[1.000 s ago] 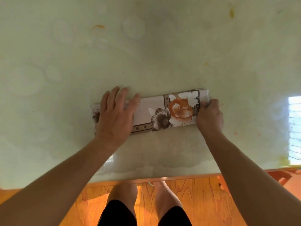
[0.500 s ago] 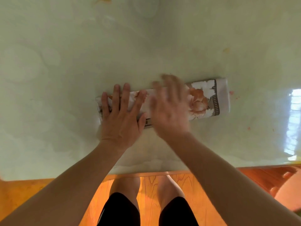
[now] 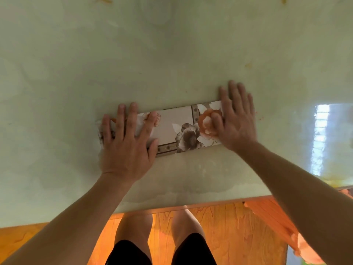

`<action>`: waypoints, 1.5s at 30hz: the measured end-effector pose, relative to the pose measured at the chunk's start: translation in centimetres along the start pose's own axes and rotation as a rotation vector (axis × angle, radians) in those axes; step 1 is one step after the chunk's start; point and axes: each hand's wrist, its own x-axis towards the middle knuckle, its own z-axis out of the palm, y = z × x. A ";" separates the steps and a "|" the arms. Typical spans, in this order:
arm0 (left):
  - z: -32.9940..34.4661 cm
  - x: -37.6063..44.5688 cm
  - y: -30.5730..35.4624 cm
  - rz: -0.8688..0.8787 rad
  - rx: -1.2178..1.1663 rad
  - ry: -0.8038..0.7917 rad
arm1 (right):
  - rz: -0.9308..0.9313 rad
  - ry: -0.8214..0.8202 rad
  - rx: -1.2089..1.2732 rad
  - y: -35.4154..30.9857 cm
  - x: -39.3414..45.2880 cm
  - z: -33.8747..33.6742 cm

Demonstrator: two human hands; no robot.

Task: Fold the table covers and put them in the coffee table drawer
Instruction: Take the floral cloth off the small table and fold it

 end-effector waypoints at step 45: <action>-31.8 -3.0 7.6 0.009 -0.992 -0.234 | -0.493 -0.299 0.535 6.9 -0.2 -12.6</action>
